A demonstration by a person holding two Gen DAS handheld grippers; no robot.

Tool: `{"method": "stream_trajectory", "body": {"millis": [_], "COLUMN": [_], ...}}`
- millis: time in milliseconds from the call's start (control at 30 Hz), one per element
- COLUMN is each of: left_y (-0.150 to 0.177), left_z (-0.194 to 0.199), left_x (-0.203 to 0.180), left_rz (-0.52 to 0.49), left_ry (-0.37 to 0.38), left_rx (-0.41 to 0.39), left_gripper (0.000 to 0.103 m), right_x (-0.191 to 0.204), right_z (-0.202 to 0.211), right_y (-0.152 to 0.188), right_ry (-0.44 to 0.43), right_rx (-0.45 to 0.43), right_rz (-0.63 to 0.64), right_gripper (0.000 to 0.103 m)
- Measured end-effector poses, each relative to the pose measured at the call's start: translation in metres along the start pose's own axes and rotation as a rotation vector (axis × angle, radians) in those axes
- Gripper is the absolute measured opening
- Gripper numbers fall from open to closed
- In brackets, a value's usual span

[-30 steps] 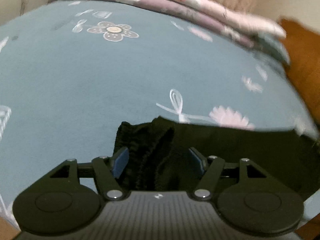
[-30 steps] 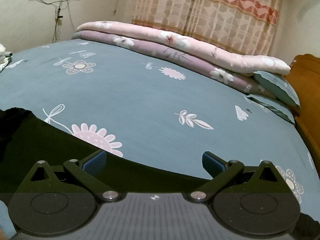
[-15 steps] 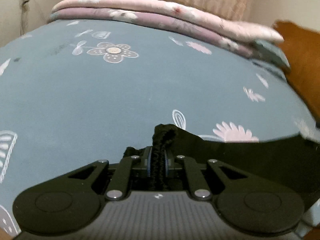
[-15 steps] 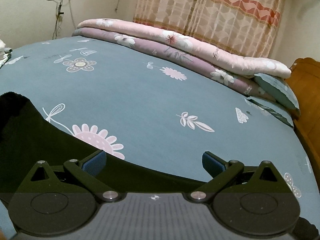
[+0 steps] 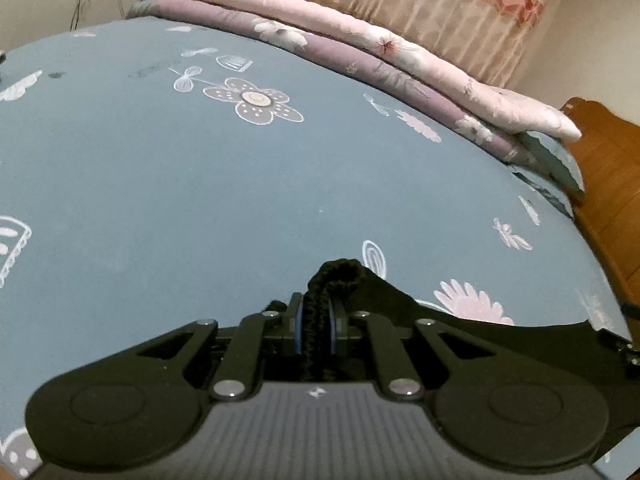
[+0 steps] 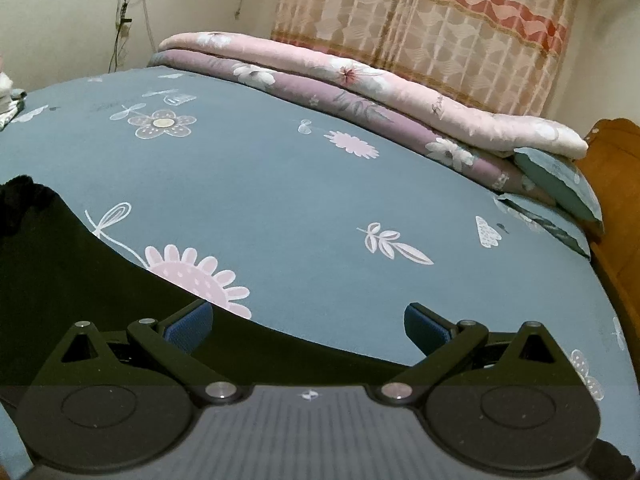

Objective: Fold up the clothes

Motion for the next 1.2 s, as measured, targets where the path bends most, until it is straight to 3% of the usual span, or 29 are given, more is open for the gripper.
{"method": "stream_trajectory", "body": {"millis": [133,167,233,300,400,467,800,900,1033,1200], "left_y": [-0.002,-0.002,-0.003,-0.004,0.009,0.020,0.072,0.070,0.046,0.034], "left_z": [0.007,0.008,0.012,0.015,0.014,0.012,0.007,0.007,0.011,-0.016], "left_x": [0.005,0.007,0.009,0.012,-0.003,-0.014,-0.070,-0.065,-0.093,-0.158], "left_rz": [-0.001,-0.001,-0.001,-0.002,-0.043,-0.075,-0.235,-0.241,-0.294,-0.417], "left_ry": [-0.030,-0.037,-0.052,-0.066,-0.042,-0.021,0.087,0.033,0.083,0.251], "left_rx": [-0.006,-0.007,-0.010,-0.013,0.037,0.076,0.271,0.274,0.214,0.192], "left_gripper": [0.021,0.030,0.038,0.039,0.040,0.050,0.054,0.050,0.052,0.056], "right_x": [0.003,0.003,0.004,0.004,0.003,0.002,-0.006,-0.008,-0.014,-0.021], "right_z": [-0.008,-0.010,-0.012,-0.014,-0.018,-0.022,-0.035,-0.039,-0.038,-0.028], "right_y": [0.007,0.008,0.011,0.012,0.011,0.014,0.041,0.055,0.071,0.077], "right_ry": [-0.015,-0.019,-0.027,-0.038,-0.065,-0.088,-0.173,-0.182,-0.170,-0.140], "right_rx": [0.028,0.033,0.041,0.044,0.050,0.063,0.148,0.187,0.221,0.219], "right_rz": [0.008,0.012,0.017,0.014,-0.011,-0.044,-0.169,-0.195,-0.210,-0.225], "right_gripper": [0.103,0.103,0.103,0.103,0.103,0.103,0.103,0.103,0.103,0.103]}}
Point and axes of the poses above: each gripper's, at about its wrist camera, not at the fingertips, and z roughly against the way its jaws point, x to its left, y to its underside, the point moved 8 cm from there along -z, roughly the way its jaws point, and after that the axes turned 2 degrees about -x, right-handed, at the moved point
